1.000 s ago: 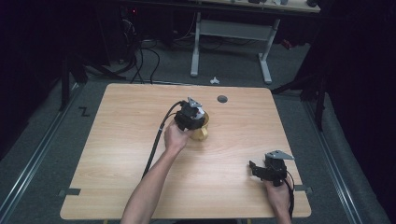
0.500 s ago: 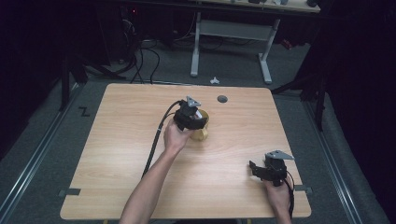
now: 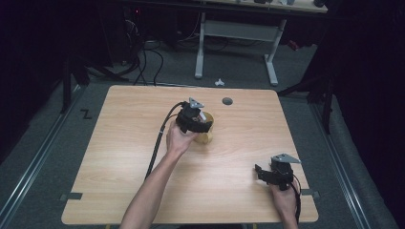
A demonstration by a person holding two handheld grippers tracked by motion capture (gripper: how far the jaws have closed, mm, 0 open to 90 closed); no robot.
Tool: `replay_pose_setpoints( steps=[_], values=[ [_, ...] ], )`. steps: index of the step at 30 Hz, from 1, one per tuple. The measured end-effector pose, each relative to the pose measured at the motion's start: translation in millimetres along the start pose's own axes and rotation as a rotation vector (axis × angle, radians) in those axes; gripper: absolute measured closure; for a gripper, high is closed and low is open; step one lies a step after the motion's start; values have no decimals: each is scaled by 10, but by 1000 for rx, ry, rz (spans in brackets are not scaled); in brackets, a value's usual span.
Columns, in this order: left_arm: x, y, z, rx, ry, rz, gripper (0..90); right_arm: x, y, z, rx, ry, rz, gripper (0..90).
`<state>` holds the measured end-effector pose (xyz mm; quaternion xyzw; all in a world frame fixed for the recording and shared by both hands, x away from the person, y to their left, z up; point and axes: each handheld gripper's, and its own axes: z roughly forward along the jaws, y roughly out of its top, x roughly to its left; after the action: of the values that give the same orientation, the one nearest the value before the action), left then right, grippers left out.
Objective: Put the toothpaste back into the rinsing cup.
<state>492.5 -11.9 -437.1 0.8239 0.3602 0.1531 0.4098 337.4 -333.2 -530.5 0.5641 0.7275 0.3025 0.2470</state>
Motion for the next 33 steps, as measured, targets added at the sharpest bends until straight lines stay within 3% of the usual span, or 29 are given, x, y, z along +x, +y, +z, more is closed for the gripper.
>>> replay_pose_setpoints(
  steps=[12,33],
  values=[
    [1,6,-47,-6,-5,3,153,0,0,0,0,-1,0,252],
    [7,-2,-200,-20,-34,14,109,0,0,0,0,-1,0,252]
  ],
)
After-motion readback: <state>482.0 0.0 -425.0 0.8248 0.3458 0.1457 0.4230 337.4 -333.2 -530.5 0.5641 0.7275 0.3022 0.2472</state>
